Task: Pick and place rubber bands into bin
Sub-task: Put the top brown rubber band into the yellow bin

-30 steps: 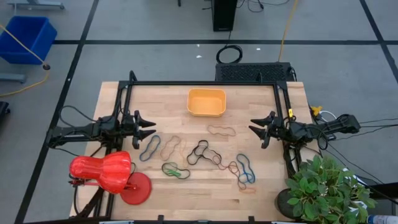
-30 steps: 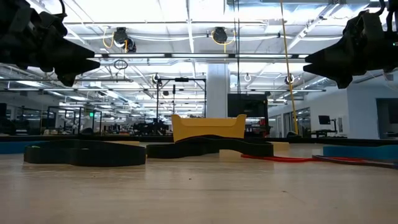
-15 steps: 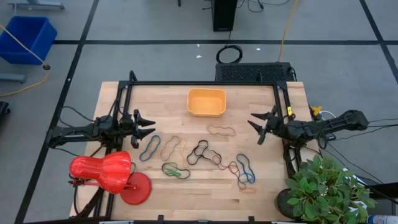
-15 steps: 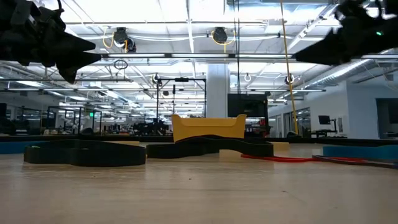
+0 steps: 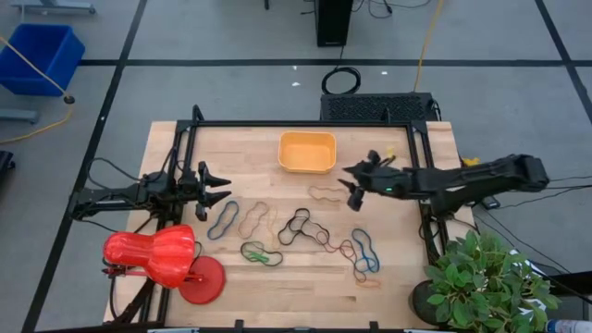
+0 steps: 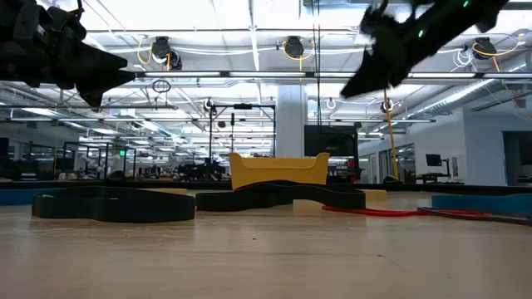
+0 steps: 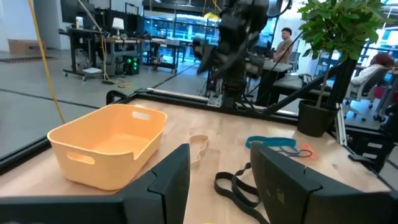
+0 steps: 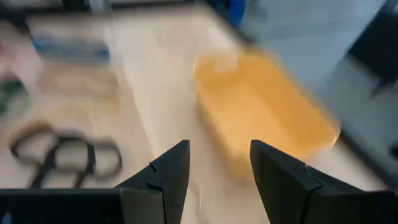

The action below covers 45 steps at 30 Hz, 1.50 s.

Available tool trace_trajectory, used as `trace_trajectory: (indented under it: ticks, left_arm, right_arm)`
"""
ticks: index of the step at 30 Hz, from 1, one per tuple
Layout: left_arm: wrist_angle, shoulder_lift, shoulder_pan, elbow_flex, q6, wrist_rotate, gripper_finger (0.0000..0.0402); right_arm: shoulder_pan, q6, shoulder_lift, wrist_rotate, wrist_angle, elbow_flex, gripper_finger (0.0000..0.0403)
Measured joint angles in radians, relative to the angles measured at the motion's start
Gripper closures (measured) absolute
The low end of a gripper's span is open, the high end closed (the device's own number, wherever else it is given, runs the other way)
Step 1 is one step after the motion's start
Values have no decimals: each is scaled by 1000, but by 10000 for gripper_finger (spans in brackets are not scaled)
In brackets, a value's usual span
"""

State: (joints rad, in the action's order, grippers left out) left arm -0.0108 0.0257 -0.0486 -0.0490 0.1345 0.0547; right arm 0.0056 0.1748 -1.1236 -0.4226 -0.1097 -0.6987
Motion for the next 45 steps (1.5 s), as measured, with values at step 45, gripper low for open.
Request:
trace_trajectory:
  ticks: [45]
  left_arm:
    - [-81,0,0,-2,4,8,227]
  right_arm:
    - [-177,120,-406,294,-19,63,385]
